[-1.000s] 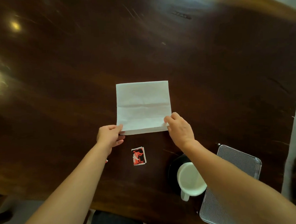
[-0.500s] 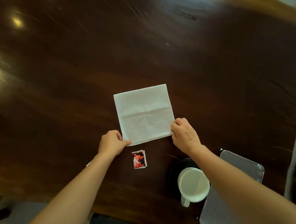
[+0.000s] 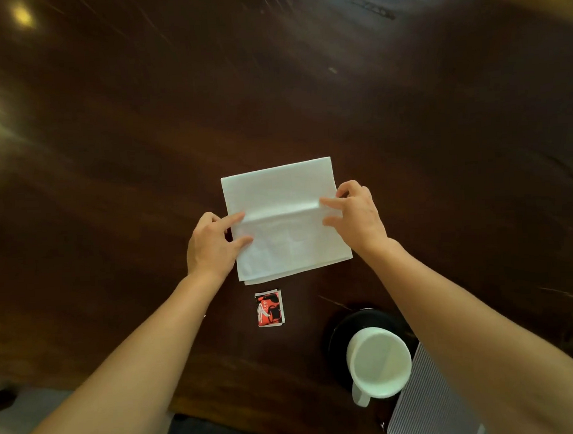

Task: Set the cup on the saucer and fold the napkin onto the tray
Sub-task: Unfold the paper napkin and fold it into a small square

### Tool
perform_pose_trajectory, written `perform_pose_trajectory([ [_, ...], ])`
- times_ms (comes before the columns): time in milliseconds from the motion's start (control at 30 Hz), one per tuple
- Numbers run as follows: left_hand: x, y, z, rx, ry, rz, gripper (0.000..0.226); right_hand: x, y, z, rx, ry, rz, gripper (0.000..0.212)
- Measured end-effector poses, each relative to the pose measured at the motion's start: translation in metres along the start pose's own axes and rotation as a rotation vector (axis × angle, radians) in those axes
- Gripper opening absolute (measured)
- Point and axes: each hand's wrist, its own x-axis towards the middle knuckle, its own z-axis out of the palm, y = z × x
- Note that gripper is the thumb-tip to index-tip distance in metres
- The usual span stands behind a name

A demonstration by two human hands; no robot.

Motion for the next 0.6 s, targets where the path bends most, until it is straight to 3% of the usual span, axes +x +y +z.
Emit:
perform_pose_trajectory([
  [167, 0.001, -0.009, 0.001, 0.026, 0.022, 0.018, 0.051, 0.009, 0.004, -0.007, 0.141, 0.012, 0.076, 0.047],
  [467, 0.011, 0.003, -0.003, 0.031, -0.005, -0.046, 0.022, 0.016, -0.007, -0.007, 0.075, 0.021, 0.096, 0.010],
  [600, 0.005, 0.009, -0.016, 0.084, -0.082, 0.033, 0.021, -0.007, -0.011, -0.010, 0.025, -0.028, 0.100, 0.013],
])
